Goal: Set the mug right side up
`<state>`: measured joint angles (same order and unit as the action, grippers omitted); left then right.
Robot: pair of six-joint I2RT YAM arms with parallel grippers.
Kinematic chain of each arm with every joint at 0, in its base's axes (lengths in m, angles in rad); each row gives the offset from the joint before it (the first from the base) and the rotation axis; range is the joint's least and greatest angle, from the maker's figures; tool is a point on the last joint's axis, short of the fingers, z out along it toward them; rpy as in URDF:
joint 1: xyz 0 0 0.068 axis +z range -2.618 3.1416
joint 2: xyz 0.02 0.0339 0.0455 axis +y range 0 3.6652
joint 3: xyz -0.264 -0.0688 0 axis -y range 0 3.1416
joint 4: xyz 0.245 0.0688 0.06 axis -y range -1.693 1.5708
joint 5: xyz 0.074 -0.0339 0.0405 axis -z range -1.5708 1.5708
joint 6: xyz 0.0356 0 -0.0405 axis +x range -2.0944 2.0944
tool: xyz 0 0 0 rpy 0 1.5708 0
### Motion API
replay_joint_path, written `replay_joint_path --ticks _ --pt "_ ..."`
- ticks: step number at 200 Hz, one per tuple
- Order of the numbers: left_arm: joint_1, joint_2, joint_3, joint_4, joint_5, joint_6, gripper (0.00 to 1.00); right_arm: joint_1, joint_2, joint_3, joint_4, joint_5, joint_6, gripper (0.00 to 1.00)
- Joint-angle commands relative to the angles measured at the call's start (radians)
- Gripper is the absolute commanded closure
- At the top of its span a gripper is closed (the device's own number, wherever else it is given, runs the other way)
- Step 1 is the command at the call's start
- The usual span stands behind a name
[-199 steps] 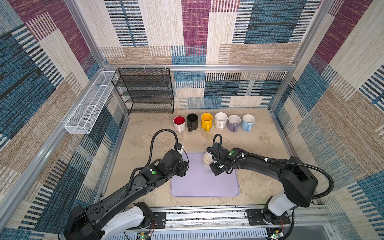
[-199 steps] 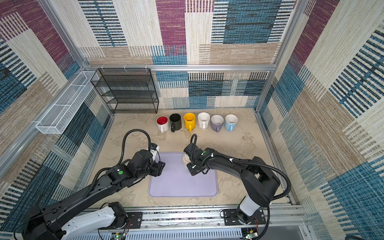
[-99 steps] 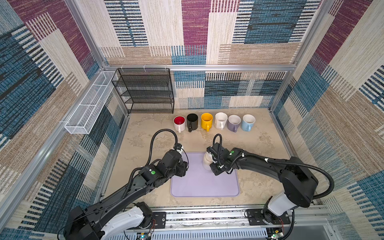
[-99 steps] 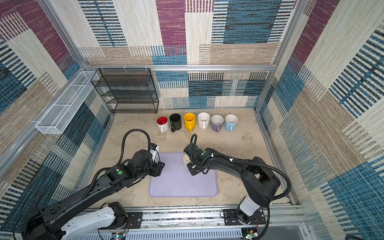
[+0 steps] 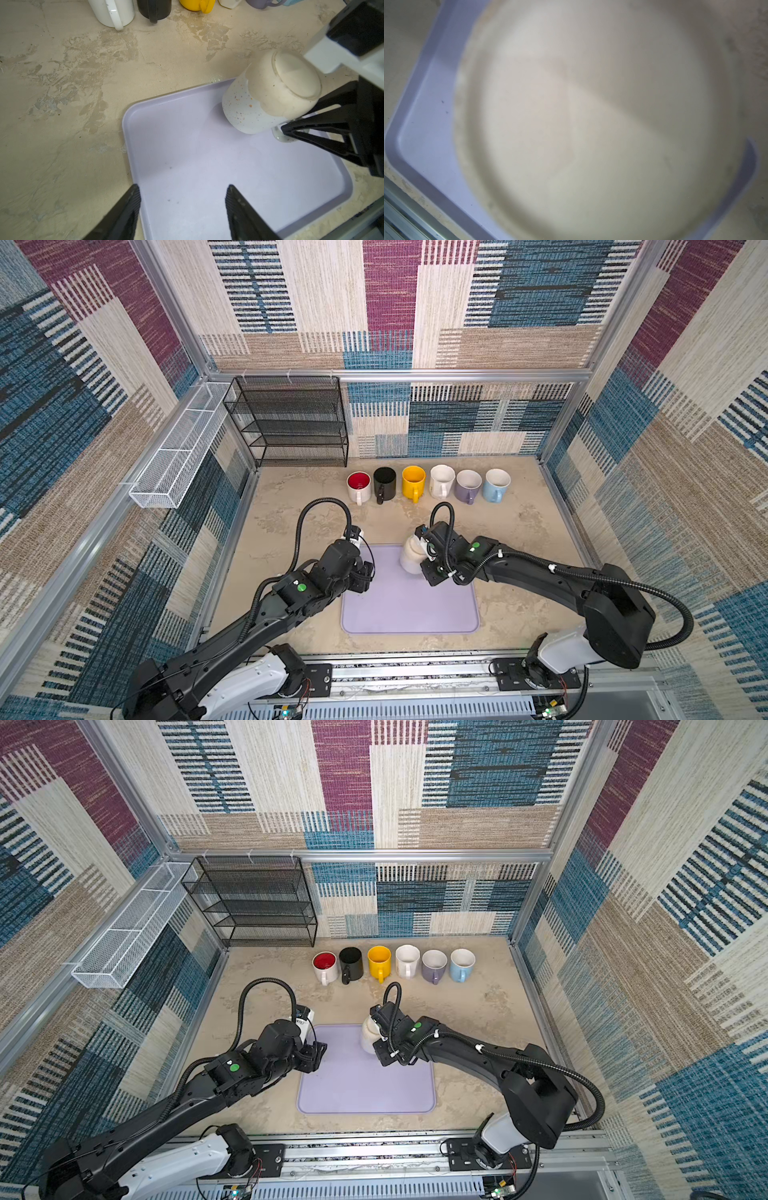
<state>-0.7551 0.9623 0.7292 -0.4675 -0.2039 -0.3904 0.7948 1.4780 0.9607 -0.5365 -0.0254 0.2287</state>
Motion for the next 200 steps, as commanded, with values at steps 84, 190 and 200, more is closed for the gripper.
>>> replay_joint_path --ticks 84,190,200 --pt "0.011 -0.008 -0.05 0.064 0.026 -0.025 0.35 -0.117 -0.03 -0.128 0.532 -0.267 0.099 1.0" --pt "0.089 -0.082 -0.072 0.173 0.221 -0.058 0.35 -0.183 -0.073 -0.192 0.781 -0.467 0.198 1.0" --pt "0.098 -0.087 -0.082 0.191 0.247 -0.065 0.35 -0.187 -0.076 -0.191 0.794 -0.482 0.205 1.0"
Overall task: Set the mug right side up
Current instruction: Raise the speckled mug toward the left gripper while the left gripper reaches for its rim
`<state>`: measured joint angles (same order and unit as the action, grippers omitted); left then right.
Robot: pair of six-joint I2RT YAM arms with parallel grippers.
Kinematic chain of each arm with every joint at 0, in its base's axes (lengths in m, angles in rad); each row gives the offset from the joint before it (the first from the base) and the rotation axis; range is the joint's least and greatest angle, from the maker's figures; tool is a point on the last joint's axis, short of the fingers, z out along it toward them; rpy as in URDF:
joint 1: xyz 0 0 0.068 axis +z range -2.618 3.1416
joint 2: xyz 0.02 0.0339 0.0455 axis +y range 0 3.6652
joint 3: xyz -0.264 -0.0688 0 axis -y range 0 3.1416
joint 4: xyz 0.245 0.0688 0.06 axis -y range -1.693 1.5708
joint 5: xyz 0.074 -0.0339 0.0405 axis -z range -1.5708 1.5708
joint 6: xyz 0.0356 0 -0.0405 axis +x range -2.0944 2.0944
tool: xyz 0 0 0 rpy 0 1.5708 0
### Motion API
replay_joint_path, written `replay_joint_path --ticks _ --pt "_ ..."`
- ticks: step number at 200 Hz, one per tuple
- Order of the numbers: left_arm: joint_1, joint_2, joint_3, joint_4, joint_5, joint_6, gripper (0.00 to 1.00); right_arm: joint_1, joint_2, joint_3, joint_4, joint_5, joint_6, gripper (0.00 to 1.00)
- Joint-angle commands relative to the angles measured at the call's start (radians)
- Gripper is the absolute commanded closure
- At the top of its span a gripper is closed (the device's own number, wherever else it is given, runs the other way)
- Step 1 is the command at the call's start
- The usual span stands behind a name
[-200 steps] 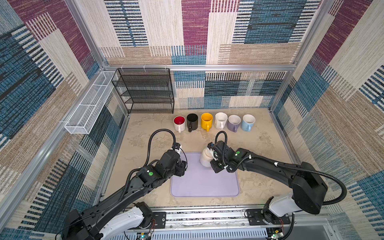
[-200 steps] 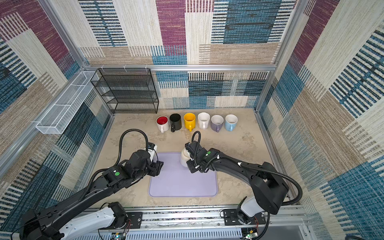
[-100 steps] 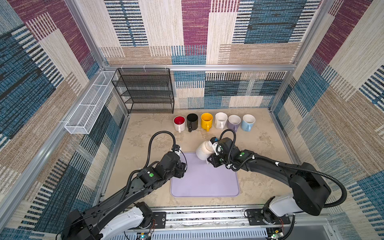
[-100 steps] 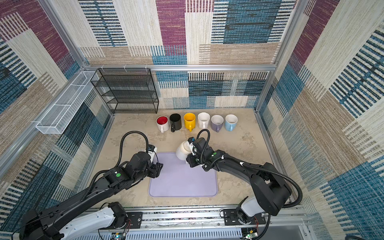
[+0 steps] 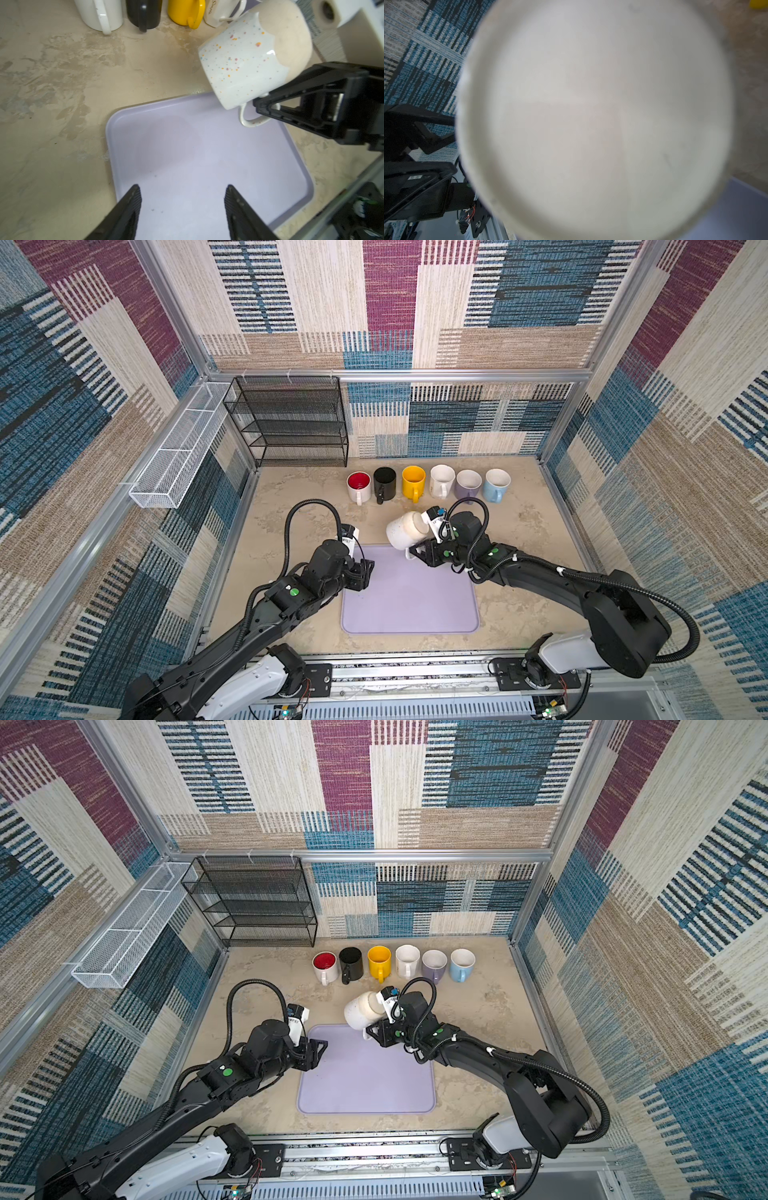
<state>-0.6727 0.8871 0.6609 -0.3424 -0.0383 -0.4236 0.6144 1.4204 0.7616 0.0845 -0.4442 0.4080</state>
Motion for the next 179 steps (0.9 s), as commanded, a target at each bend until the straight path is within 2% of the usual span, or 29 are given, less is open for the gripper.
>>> replay_joint_path --ticks 1,179 --pt "0.016 -0.013 -0.015 0.067 0.084 -0.032 0.35 -0.007 -0.018 0.009 0.174 -0.064 0.026 1.0" --pt "0.042 -0.082 -0.122 0.375 0.383 -0.059 0.35 -0.043 -0.073 0.014 0.377 -0.269 0.129 1.0"
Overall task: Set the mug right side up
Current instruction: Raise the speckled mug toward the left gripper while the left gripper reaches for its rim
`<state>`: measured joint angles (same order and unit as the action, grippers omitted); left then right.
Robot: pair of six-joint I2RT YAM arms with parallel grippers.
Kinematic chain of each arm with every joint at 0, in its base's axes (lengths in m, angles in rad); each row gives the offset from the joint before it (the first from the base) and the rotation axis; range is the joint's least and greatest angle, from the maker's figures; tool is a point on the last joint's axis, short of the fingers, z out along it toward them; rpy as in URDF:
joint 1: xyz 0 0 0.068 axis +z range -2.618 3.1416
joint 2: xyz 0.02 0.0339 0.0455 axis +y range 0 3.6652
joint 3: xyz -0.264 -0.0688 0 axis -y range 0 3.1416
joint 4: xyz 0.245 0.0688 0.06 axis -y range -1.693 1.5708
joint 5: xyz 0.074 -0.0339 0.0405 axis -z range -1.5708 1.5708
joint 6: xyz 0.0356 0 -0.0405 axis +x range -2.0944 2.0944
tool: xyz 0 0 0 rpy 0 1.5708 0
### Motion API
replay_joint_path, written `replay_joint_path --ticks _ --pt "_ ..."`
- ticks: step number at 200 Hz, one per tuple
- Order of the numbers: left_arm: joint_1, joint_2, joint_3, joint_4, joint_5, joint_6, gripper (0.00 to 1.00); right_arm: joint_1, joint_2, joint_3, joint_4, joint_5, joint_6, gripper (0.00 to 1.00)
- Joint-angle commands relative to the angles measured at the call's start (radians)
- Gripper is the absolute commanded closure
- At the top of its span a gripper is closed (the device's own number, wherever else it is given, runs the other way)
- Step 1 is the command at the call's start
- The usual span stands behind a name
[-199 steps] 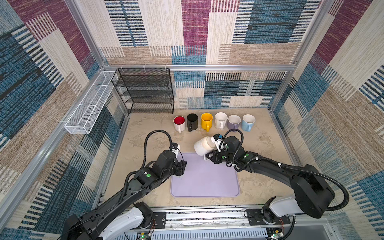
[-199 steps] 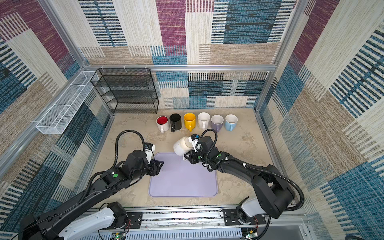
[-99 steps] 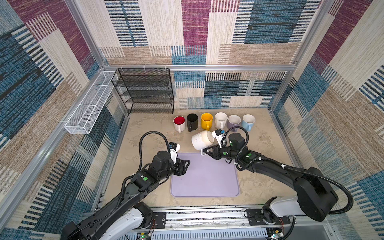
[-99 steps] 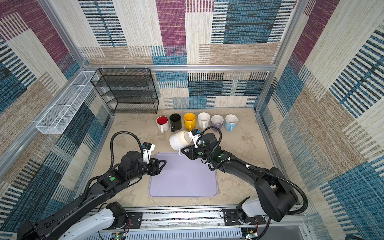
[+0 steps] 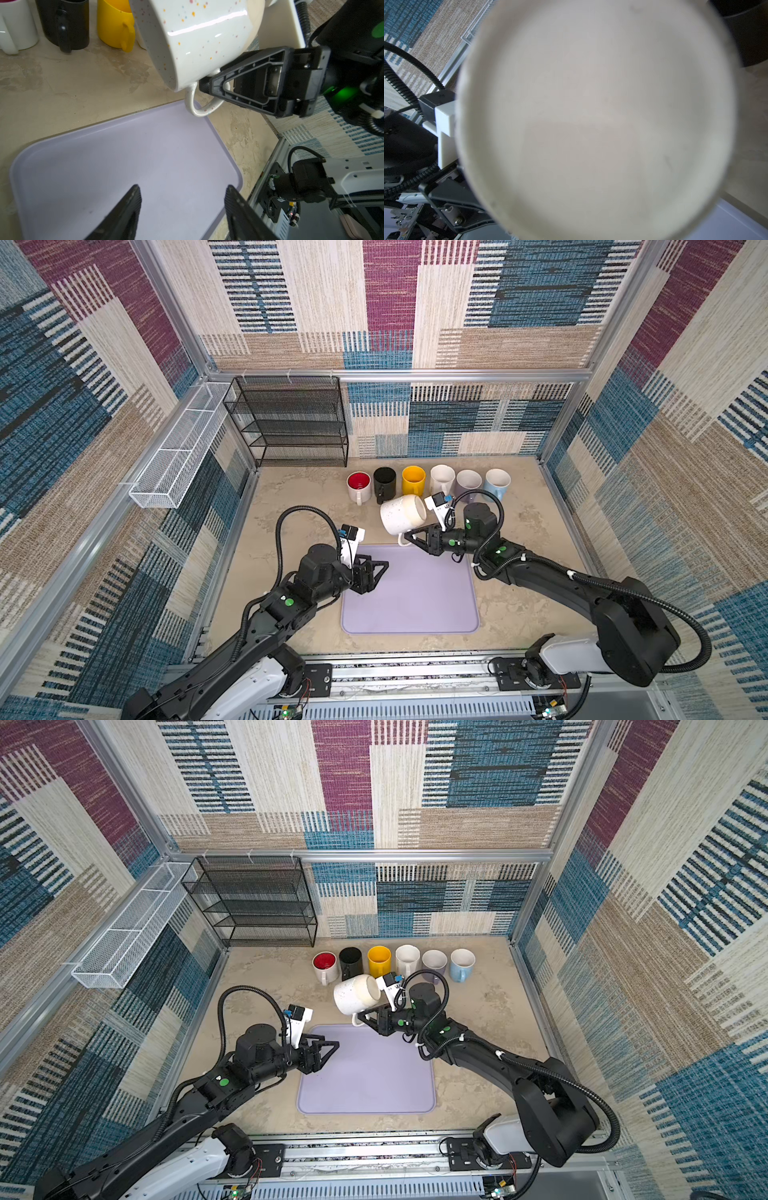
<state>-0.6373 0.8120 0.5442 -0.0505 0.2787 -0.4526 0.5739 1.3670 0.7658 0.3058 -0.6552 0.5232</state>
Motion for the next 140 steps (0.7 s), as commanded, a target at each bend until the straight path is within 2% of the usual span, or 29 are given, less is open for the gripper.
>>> replay_joint_path --ticks 1,73,140 --pt "0.006 -0.007 -0.006 0.085 0.068 -0.031 0.35 -0.003 -0.021 0.011 0.156 -0.058 0.014 1.0" --pt "0.014 0.015 -0.036 0.241 0.157 -0.076 0.35 -0.006 -0.068 0.009 0.193 -0.121 0.03 1.0" --pt "0.015 0.057 -0.041 0.331 0.19 -0.09 0.35 -0.007 -0.05 0.0 0.27 -0.246 0.042 1.0"
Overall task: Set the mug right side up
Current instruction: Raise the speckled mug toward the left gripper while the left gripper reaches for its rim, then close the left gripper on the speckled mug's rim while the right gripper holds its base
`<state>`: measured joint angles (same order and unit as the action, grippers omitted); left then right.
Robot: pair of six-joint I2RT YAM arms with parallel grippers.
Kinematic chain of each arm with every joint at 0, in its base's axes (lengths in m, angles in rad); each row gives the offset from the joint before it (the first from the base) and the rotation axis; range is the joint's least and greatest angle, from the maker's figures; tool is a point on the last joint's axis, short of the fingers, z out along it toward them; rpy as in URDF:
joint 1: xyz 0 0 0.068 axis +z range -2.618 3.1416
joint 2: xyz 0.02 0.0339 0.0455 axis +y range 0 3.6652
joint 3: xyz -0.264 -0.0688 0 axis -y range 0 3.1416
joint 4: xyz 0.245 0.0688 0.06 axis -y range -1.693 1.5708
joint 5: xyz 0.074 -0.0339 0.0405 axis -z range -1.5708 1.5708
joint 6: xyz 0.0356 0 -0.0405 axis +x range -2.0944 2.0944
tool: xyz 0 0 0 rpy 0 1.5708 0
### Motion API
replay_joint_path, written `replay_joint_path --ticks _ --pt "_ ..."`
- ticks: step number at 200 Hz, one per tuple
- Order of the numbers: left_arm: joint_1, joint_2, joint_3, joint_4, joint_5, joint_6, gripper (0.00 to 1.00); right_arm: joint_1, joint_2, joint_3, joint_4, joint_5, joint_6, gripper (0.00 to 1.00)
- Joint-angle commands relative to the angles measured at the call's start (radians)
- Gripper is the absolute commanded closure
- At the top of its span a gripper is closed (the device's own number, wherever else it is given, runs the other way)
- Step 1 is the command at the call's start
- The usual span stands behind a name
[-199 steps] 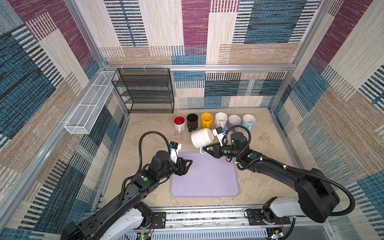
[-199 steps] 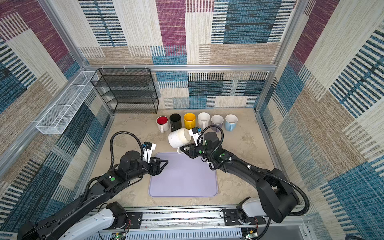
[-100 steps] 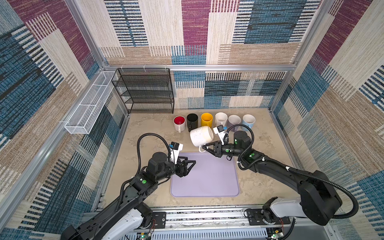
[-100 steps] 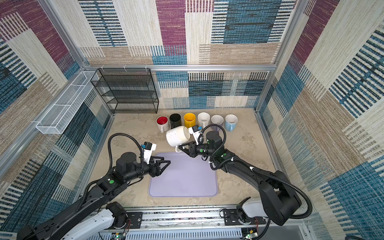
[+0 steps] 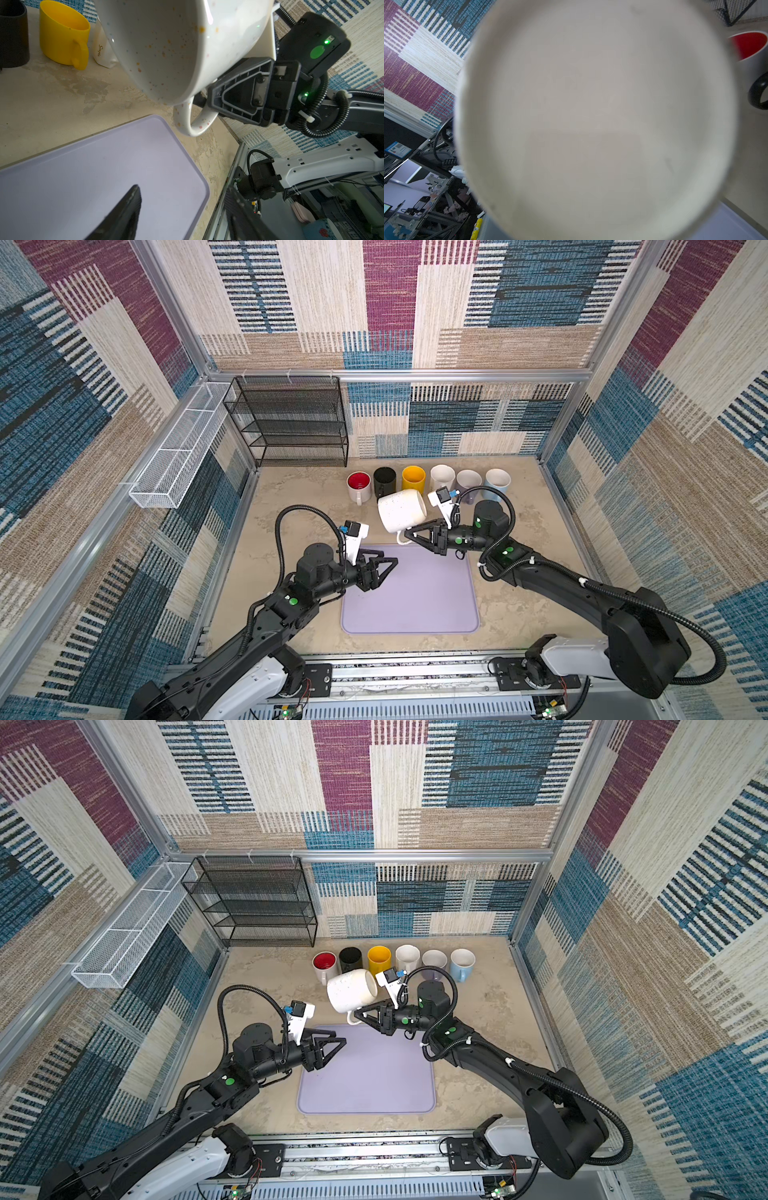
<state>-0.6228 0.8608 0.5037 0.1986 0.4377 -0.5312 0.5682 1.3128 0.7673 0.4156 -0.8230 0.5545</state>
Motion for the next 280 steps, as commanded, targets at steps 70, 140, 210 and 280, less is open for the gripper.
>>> replay_joint_path --ticks 70,140,210,280 --pt "0.0 0.038 0.012 0.142 0.061 -0.007 0.36 0.006 0.019 -0.017 0.202 -0.149 0.006 1.0" --pt "0.0 0.083 0.025 0.201 0.104 -0.012 0.37 0.03 0.04 -0.008 0.221 -0.2 -0.011 1.0" --pt "0.0 0.088 0.015 0.265 0.133 -0.028 0.47 0.054 0.052 -0.003 0.241 -0.209 -0.022 1.0" --pt "0.001 0.08 0.0 0.298 0.167 -0.042 0.68 0.061 0.059 -0.011 0.285 -0.217 -0.002 1.0"
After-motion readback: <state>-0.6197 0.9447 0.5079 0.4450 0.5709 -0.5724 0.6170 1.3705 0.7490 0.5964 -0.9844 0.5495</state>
